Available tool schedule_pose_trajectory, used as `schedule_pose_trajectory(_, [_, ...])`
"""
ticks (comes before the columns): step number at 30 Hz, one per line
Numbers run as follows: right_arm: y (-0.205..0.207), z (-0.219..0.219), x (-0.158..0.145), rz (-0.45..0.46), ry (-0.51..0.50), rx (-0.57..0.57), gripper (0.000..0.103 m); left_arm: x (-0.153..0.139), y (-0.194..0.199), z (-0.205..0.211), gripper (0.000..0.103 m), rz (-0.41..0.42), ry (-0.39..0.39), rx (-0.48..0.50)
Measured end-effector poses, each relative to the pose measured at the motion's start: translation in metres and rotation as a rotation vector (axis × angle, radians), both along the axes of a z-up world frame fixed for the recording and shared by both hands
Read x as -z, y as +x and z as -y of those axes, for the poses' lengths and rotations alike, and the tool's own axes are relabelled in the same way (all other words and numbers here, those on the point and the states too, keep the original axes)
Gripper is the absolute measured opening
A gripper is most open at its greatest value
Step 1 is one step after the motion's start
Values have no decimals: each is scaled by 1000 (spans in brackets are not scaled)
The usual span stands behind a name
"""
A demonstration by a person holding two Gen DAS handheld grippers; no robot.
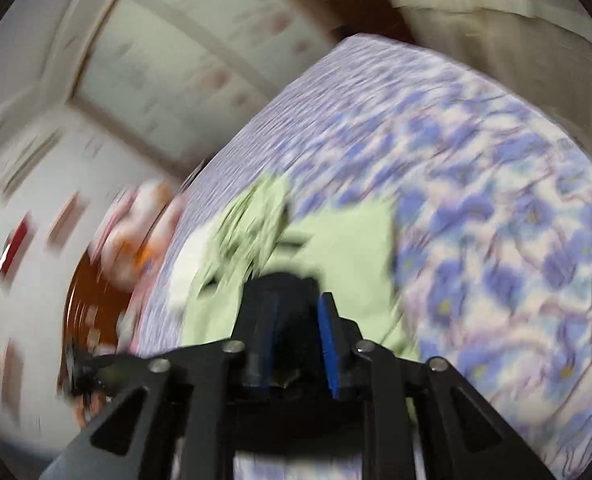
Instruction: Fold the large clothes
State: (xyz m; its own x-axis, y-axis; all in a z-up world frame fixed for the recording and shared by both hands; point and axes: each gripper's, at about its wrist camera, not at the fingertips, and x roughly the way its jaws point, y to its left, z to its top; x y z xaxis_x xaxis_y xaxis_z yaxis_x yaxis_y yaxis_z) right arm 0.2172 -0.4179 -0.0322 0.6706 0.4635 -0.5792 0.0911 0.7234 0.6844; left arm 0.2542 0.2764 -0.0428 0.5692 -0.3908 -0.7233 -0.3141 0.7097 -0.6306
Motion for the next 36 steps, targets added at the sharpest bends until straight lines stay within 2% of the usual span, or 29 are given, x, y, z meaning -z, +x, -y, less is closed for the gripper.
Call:
schedule_pose_trajectory(1, [13, 5, 4, -6, 12, 17, 73, 9, 8, -3, 82, -12, 0, -23])
schedule_pose_trajectory(2, [23, 8, 9, -8, 11, 35, 76, 13, 15, -6, 85, -20, 7, -54])
schedule_pose_trajectory(6, [53, -2, 37, -85, -54, 8, 76, 34, 43, -6, 87, -59, 20, -53])
schedule_pose_trajectory(8, [65, -13, 54, -116, -108, -26, 77, 47, 55, 3, 87, -94, 90, -11])
schedule_pose_trajectory(14, [79, -31, 83, -156, -237, -79, 75, 72, 86, 33, 87, -106, 327, 135])
schedule_pose_trajectory(16, [88, -34, 93, -180, -268, -98, 68, 79, 97, 38, 87, -115, 378, 159])
schedule_pose_trajectory(20, [104, -37, 111, -244, -320, -115, 65, 89, 117, 40, 87, -141, 413, 187])
schedule_pose_trajectory(26, [111, -37, 131, -283, -335, -111, 64, 103, 134, 35, 87, -174, 403, 178])
schedule_pose_trajectory(27, [110, -39, 133, -281, -338, -115, 57, 104, 136, 36, 86, -173, 406, 184])
schedule_pose_trajectory(28, [110, -40, 134, -275, -336, -125, 44, 106, 138, 38, 79, -170, 412, 196])
schedule_pose_trajectory(29, [109, -41, 135, -275, -329, -133, 37, 106, 139, 40, 70, -165, 401, 209])
schedule_pose_trajectory(30, [108, -42, 135, -271, -336, -132, 32, 106, 139, 43, 48, -161, 387, 221])
schedule_pose_trajectory(31, [105, -44, 133, -257, -356, -132, 25, 108, 140, 49, 25, -172, 421, 216])
schedule_pose_trajectory(32, [103, -47, 129, -241, -383, -133, 22, 108, 139, 53, 13, -185, 473, 211])
schedule_pose_trajectory(34, [96, -52, 122, -213, -426, -123, 15, 106, 132, 62, 8, -169, 545, 206])
schedule_pose_trajectory(36, [88, -59, 112, -178, -487, -116, 13, 98, 123, 64, 6, -130, 561, 186])
